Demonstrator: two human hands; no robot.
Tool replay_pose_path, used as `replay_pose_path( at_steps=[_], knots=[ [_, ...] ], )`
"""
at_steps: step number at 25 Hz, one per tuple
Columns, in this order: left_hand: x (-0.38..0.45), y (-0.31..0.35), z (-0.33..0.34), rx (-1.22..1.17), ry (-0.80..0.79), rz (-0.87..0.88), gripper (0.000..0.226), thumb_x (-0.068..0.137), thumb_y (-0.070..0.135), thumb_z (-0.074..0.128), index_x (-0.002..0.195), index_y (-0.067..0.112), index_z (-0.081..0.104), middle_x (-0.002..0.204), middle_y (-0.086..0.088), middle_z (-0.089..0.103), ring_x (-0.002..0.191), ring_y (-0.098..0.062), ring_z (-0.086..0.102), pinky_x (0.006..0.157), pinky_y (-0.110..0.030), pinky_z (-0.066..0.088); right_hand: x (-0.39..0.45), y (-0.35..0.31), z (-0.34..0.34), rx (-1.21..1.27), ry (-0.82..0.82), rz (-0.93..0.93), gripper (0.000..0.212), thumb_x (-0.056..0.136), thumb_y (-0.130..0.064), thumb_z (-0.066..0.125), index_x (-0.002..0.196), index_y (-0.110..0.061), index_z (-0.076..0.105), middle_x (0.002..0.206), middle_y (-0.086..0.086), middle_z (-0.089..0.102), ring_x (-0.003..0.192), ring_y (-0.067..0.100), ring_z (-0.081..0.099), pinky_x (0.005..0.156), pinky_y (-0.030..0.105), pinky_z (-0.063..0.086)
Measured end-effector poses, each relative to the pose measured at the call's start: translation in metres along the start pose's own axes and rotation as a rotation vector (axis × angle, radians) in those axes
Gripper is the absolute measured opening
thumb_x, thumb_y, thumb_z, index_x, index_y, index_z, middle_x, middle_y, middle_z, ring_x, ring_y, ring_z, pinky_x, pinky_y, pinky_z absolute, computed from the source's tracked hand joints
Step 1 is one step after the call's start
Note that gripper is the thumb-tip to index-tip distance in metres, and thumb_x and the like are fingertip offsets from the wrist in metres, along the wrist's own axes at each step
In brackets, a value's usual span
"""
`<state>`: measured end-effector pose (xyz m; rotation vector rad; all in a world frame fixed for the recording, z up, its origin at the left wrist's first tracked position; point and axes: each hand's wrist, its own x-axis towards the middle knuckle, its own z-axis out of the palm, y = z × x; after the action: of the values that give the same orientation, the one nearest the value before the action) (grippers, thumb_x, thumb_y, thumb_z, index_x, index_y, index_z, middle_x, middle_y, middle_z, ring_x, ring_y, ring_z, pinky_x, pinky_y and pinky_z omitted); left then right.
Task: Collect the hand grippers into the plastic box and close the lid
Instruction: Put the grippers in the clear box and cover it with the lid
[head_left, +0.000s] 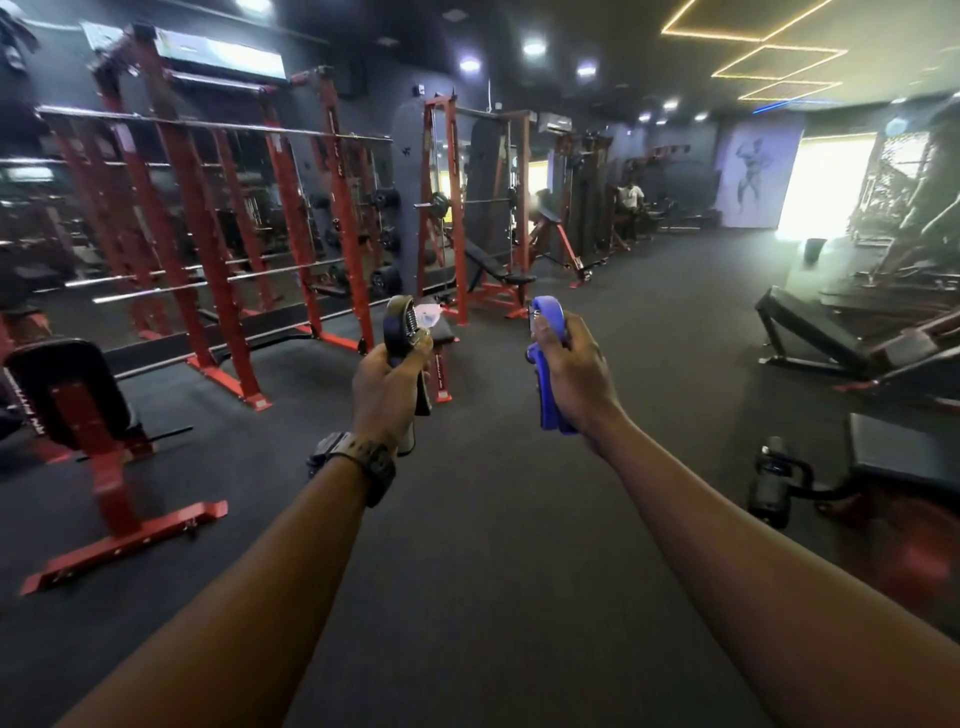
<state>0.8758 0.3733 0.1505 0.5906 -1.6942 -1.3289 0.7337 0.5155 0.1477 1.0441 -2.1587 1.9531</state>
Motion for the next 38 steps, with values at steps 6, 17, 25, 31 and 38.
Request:
replay_pose_path(
  at_steps=[6, 17, 25, 31, 38],
  knots=[
    [0.183, -0.053, 0.066, -0.022, 0.032, -0.024, 0.034, 0.091, 0.044, 0.064, 0.1, 0.011, 0.067, 0.09, -0.008, 0.068, 0.083, -0.022, 0.063, 0.092, -0.05, 0.053, 0.197, 0.078, 0.04, 0.021, -0.033, 0.035, 0.035, 0.097, -0.054, 0.045, 0.115, -0.028, 0.059, 0.094, 0.009, 0.072, 0.078, 0.021, 0.064, 0.082, 0.049, 0.054],
    [0.554, -0.219, 0.184, -0.042, -0.01, -0.105, 0.023, 0.092, 0.044, 0.063, 0.094, 0.022, 0.067, 0.097, -0.009, 0.07, 0.093, -0.026, 0.067, 0.095, -0.051, 0.053, 0.549, 0.254, 0.183, -0.031, -0.08, 0.045, 0.029, 0.099, -0.051, 0.047, 0.113, -0.028, 0.058, 0.092, 0.007, 0.072, 0.07, 0.014, 0.06, 0.074, 0.039, 0.05],
    [0.806, -0.323, 0.306, -0.05, -0.044, -0.053, 0.035, 0.095, 0.04, 0.061, 0.109, 0.008, 0.067, 0.102, -0.018, 0.071, 0.094, -0.03, 0.068, 0.074, -0.025, 0.049, 0.81, 0.403, 0.262, -0.027, -0.118, 0.016, 0.032, 0.099, -0.049, 0.048, 0.114, -0.023, 0.059, 0.094, 0.006, 0.071, 0.076, 0.016, 0.061, 0.07, 0.031, 0.046],
    [0.99, -0.39, 0.38, -0.03, -0.005, -0.085, 0.036, 0.095, 0.04, 0.061, 0.112, 0.009, 0.067, 0.09, -0.006, 0.068, 0.085, -0.018, 0.065, 0.085, -0.034, 0.053, 1.011, 0.501, 0.32, 0.016, -0.163, 0.041, 0.042, 0.097, -0.054, 0.048, 0.127, -0.027, 0.057, 0.099, -0.001, 0.069, 0.093, 0.02, 0.067, 0.082, 0.036, 0.051],
    [1.217, -0.493, 0.441, -0.117, 0.066, -0.093, 0.038, 0.092, 0.038, 0.066, 0.107, 0.004, 0.068, 0.083, -0.007, 0.065, 0.081, -0.021, 0.063, 0.093, -0.051, 0.054, 1.225, 0.597, 0.419, -0.004, -0.229, 0.023, 0.03, 0.1, -0.048, 0.047, 0.112, -0.022, 0.057, 0.092, 0.001, 0.07, 0.078, 0.013, 0.063, 0.067, 0.025, 0.044]
  ],
)
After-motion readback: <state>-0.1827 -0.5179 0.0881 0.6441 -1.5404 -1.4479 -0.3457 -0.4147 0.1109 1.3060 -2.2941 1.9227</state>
